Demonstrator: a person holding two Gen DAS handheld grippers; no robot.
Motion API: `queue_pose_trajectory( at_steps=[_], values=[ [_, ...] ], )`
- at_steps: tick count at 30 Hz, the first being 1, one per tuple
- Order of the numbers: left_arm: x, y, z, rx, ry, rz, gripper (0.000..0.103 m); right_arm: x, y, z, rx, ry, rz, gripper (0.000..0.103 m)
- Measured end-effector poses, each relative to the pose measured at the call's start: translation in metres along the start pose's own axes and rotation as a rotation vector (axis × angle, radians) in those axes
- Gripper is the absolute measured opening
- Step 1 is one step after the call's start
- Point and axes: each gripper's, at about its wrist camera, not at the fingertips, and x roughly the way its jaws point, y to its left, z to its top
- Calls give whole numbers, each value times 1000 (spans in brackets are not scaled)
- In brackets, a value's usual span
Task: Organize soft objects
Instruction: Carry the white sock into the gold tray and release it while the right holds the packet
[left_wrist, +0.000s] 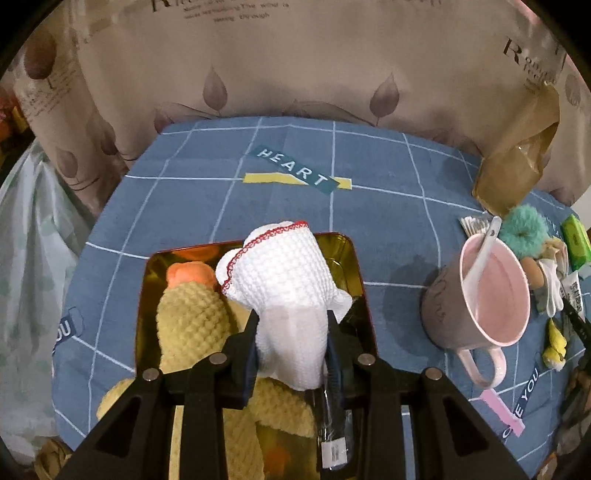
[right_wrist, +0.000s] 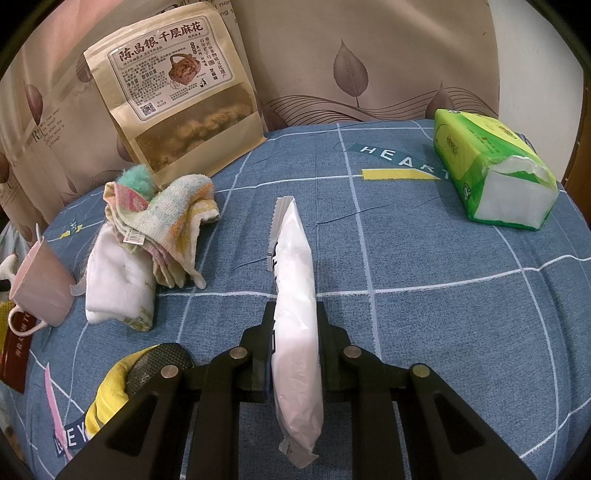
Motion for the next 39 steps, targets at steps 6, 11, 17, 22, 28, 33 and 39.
queue_pose_trajectory(
  at_steps=[6,11,17,22,28,33,39],
  values=[
    [14,-2,3,10,19,29,36,0,0,0,-1,1,0,17],
    [21,1,7,11,40,31,51,0,0,0,-2,0,-1,17],
    [23,4,8,10,64,46,61,0,0,0,-3,1,-3,17],
    [8,8,8,4,39,56,61,1,0,0,-3,1,-3,17],
    [-24,3,-4,7,-21,58,61,0,0,0,-6,2,-7,17],
    [-52,-10,-26,-1,-77,63,61,2,1,0,-12,3,-13,17],
    [-64,-14,-54,-24,-86,36,61,0,1,1,-17,-1,-16,17]
  ],
)
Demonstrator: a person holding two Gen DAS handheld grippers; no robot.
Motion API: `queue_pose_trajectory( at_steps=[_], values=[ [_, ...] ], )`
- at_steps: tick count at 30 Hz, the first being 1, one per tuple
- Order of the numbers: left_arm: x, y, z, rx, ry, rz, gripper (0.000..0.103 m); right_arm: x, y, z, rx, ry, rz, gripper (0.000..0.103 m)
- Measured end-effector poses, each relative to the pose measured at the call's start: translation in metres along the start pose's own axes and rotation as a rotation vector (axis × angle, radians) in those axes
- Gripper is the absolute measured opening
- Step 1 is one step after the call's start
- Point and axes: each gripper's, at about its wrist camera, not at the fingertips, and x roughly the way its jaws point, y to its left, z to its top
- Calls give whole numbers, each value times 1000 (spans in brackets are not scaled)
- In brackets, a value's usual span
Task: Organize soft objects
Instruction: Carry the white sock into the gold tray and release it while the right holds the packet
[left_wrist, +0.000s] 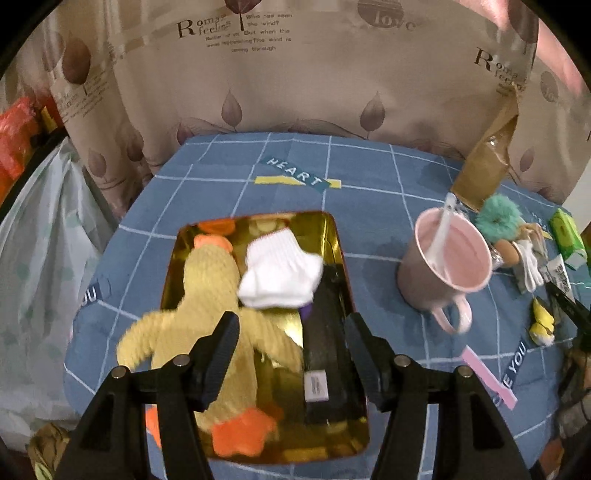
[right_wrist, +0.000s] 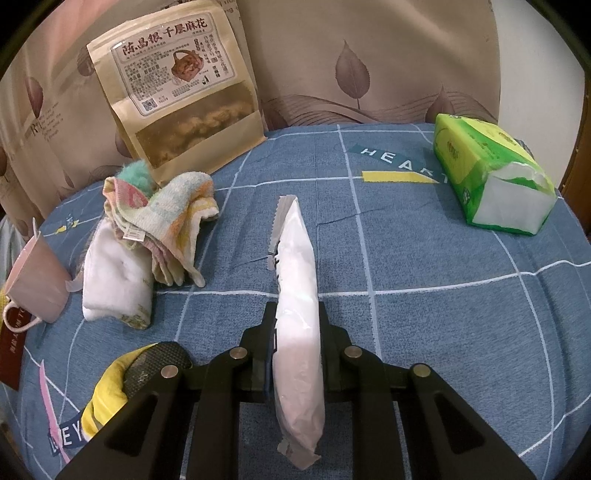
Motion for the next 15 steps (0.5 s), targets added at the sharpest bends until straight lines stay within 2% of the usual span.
queue_pose_trajectory(
  at_steps=[6,15],
  values=[
    [-14,2,-18,-8,-24,13,61,-5,0,0,-4,-13,3,16],
    [-24,11,-28,-30,-60,20,61,-19,11,-4,-20,-1,-37,16]
  ],
)
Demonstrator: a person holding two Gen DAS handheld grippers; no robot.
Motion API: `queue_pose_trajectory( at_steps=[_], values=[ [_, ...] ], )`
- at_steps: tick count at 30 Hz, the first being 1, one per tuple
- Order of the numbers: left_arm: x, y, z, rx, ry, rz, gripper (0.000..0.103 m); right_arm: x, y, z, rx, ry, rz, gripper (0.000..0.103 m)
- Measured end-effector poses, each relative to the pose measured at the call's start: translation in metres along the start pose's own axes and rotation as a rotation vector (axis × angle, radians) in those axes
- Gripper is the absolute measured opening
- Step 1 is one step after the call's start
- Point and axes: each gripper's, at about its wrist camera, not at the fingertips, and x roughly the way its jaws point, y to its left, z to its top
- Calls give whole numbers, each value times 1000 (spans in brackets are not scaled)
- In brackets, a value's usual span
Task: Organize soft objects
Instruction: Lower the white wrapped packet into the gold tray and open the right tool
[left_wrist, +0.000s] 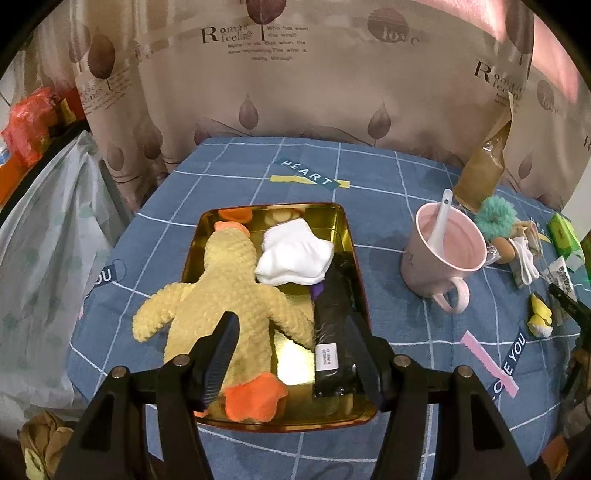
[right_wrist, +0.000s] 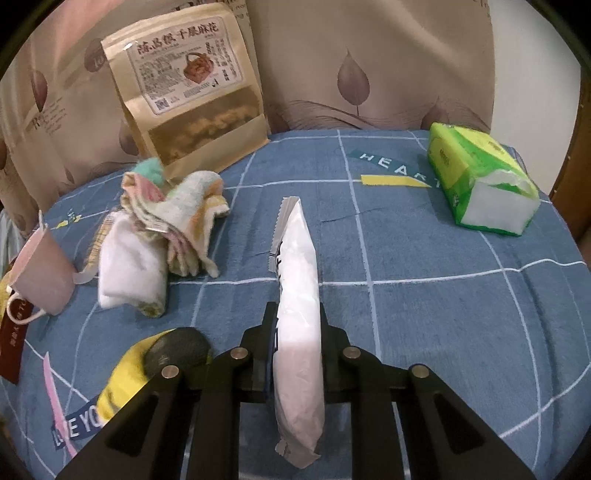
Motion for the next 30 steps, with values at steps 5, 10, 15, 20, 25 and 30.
queue_pose_trajectory(
  at_steps=[5,10,15,20,25,30],
  values=[
    [-9,12,-3,-21,-32,-1,61,-25,15,2,6,-22,32,16],
    [-15,33,-7,-67,-53,4,61,-53,53,5,-36,-42,102,16],
    [-17,51,-14,-108,-54,8,61,-74,113,0,-118,-37,201,16],
    [-18,65,-23,-130,-57,0,61,-86,177,-7,-221,-12,288,16],
    [-16,79,-33,-138,-44,8,61,-92,241,-13,-322,13,366,16],
    [-19,95,-39,-171,-52,-9,61,-88,298,-20,-403,44,420,16]
  ],
)
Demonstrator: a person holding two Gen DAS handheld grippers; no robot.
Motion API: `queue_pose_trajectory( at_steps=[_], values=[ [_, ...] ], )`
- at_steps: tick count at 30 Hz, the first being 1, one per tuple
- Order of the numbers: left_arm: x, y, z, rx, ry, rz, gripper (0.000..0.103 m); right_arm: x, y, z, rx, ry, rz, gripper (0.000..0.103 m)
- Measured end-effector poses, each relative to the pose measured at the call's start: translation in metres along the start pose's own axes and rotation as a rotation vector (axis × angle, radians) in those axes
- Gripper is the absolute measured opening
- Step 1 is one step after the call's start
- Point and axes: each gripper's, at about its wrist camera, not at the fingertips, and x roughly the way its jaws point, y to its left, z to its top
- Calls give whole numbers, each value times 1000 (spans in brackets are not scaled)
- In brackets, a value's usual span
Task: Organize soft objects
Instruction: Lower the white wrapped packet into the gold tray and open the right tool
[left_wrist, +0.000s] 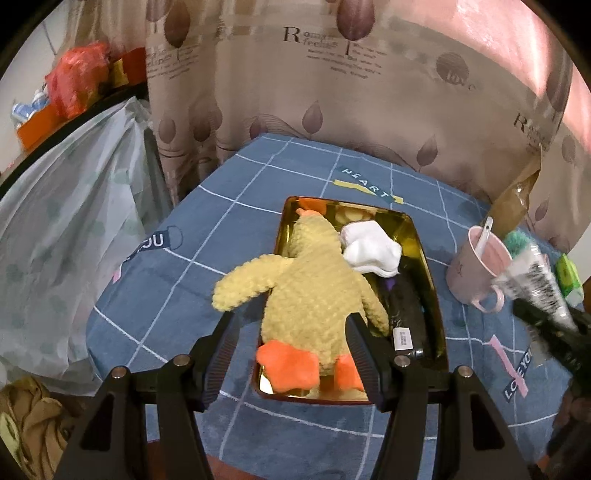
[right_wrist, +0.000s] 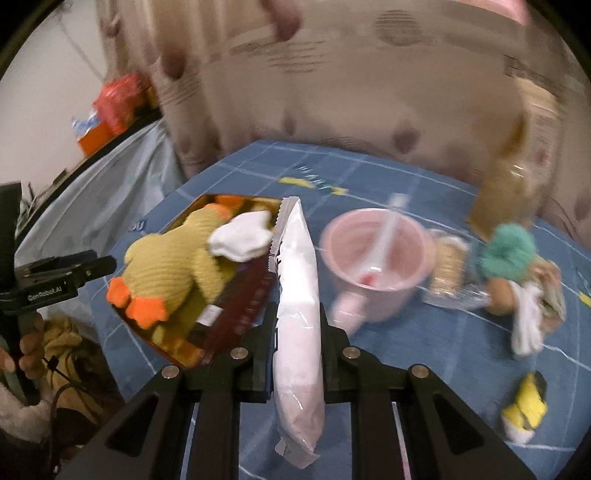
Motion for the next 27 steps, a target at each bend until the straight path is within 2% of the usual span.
queue_pose_trajectory(
  at_steps=[3,11,23,27],
  values=[
    [-2,8,1,-19,-6,-12,61,21,27,10,-41,39,5,16],
    [-3,17,1,-49,-6,-20,61,65,65,31,-86,86,-9,16],
    [-7,25,2,-78,-10,-42,61,107,93,46,-116,122,-53,16],
    [-7,27,2,-86,-14,-43,61,111,96,44,-114,129,-47,20]
  ],
)
